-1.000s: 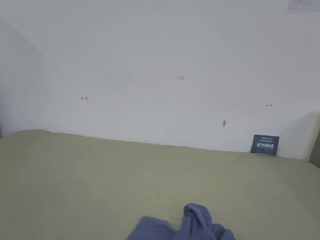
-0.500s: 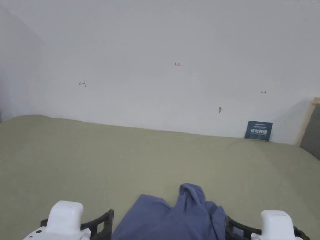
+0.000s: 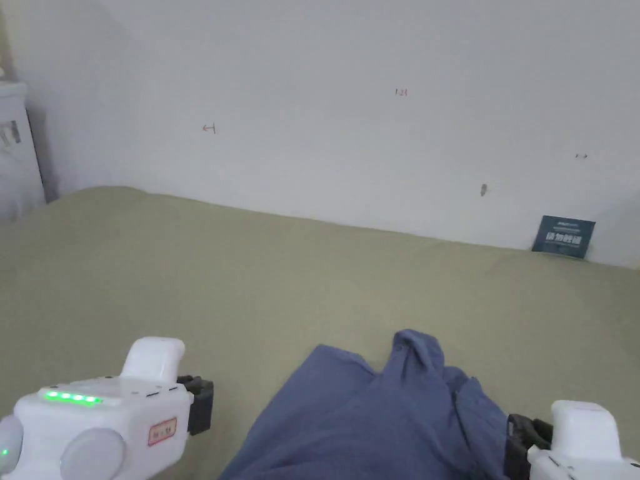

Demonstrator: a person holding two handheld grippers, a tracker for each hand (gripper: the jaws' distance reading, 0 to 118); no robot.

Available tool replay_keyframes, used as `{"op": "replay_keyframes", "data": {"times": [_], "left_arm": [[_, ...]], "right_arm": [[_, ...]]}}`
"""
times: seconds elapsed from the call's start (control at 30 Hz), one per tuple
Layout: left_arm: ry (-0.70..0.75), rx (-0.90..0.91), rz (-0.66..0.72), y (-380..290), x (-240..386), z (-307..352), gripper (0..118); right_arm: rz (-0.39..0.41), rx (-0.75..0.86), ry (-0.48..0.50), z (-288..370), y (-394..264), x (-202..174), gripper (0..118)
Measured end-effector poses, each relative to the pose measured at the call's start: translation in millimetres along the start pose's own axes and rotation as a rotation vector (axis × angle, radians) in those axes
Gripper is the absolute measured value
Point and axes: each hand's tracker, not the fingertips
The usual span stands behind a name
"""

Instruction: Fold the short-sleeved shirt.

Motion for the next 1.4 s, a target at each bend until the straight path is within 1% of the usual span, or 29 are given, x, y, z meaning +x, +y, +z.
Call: {"op": "replay_keyframes", "data": {"times": [0.07, 0.17, 0.23, 0.27, 0.3, 0.33, 0.37, 0.4, 0.43, 0.53, 0.57, 0.6, 0.63, 0.67, 0.73, 0.77, 0.8, 0.87, 0.93, 1.0, 1.07, 1.13, 1.17, 1.2, 1.23, 1.27, 1.3, 1.37, 1.4], "left_arm": [[-0.01, -0.116, 0.036, -2.0, -16.5, -2.8, 0], [0.033, -0.185, -0.028, 4.4, -35.7, -9.8, 0], [0.023, -0.245, -0.032, 3.0, -45.0, -18.6, 0], [0.006, -0.273, -0.025, 1.5, -48.9, -23.3, 4], [0.011, -0.289, -0.02, -0.5, -50.4, -25.9, 19], [0.024, -0.287, -0.018, -4.4, -48.9, -28.4, 49], [0.034, -0.295, -0.022, -6.7, -46.6, -30.0, 93], [0.035, -0.304, -0.029, -9.8, -44.7, -31.9, 108], [0.017, -0.301, -0.036, -14.8, -44.0, -33.5, 108], [-0.06, -0.343, -0.044, -27.2, -43.1, -47.7, 103], [-0.058, -0.382, -0.039, -28.8, -41.9, -50.4, 92], [-0.054, -0.41, -0.038, -30.3, -40.9, -53.2, 76], [-0.037, -0.423, -0.036, -35.5, -43.4, -58.6, 54], [-0.017, -0.438, -0.035, -37.3, -43.1, -60.7, 18], [0.016, -0.443, -0.036, -44.2, -46.0, -64.0, 14], [-0.023, -0.433, -0.007, -55.9, -49.2, -68.0, 12], [-0.049, -0.402, 0.03, -63.7, -49.0, -68.7, 6], [-0.058, -0.377, 0.056, -68.1, -49.1, -66.1, 6], [-0.063, -0.374, 0.056, -72.2, -51.9, -63.9, 5], [-0.064, -0.36, 0.039, -71.1, -49.1, -62.6, 5], [-0.059, -0.346, 0.023, -69.1, -46.5, -61.5, 5], [-0.053, -0.341, 0.017, -65.5, -45.0, -63.0, 5], [-0.053, -0.343, 0.017, -67.2, -45.3, -64.4, 5], [-0.047, -0.345, 0.015, -67.2, -44.5, -66.6, 5], [-0.041, -0.343, 0.011, -67.5, -44.3, -68.9, 5], [-0.042, -0.348, 0.01, -67.4, -45.0, -71.2, 5], [-0.044, -0.356, 0.011, -69.1, -46.6, -72.3, 5], [-0.047, -0.357, 0.011, -67.9, -47.7, -72.9, 5], [-0.051, -0.362, 0.01, -66.1, -49.6, -73.0, 5]], "right_arm": [[-0.021, -0.026, 0.027, -4.0, -0.6, -0.1, 0], [-0.002, -0.047, 0.031, -10.3, -9.9, 0.9, 0], [-0.006, -0.069, 0.046, -12.2, -14.1, -3.5, 0], [-0.006, -0.079, 0.051, -14.2, -16.8, -2.2, 0], [-0.006, -0.089, 0.055, -16.5, -19.6, -0.7, 0], [-0.001, -0.102, 0.057, -16.5, -19.9, -3.2, 0], [0.003, -0.111, 0.06, -18.1, -21.3, -1.6, 0], [0.008, -0.122, 0.062, -20.5, -23.4, 0.9, 0], [0.013, -0.129, 0.06, -23.3, -25.3, 3.5, 0], [0.049, -0.174, 0.043, -35.5, -28.3, 4.8, 0], [0.064, -0.19, 0.044, -41.7, -29.2, 5.9, 0], [0.074, -0.197, 0.045, -47.1, -28.2, 5.5, 0], [0.08, -0.205, 0.047, -53.5, -27.3, 6.4, 0], [0.083, -0.213, 0.051, -59.4, -25.8, 7.4, 0], [0.086, -0.228, 0.061, -74.8, -19.1, 9.8, 0], [0.089, -0.239, 0.068, -83.7, -16.3, 10.9, 0], [0.096, -0.268, 0.087, -97.9, -12.6, 13.1, 0], [0.111, -0.324, 0.11, -128.1, -3.4, 20.0, 0], [0.13, -0.393, 0.092, -163.8, 15.0, 25.9, 0], [0.171, -0.391, 0.09, -197.7, 44.3, 31.5, 0], [0.198, -0.427, 0.125, -231.3, 71.5, 35.8, 0], [0.207, -0.534, 0.166, -275.0, 96.3, 43.3, 1], [0.214, -0.611, 0.18, -295.5, 100.5, 45.1, 15], [0.216, -0.689, 0.17, -317.7, 103.7, 45.3, 47], [0.23, -0.751, 0.154, -338.6, 102.9, 45.4, 86], [0.253, -0.785, 0.132, -352.0, 98.4, 46.6, 116], [0.277, -0.782, 0.143, -364.5, 95.8, 46.7, 117], [0.332, -0.743, 0.154, -383.6, 91.5, 43.7, 106], [0.352, -0.742, 0.142, -393.4, 86.2, 42.0, 105]]}}
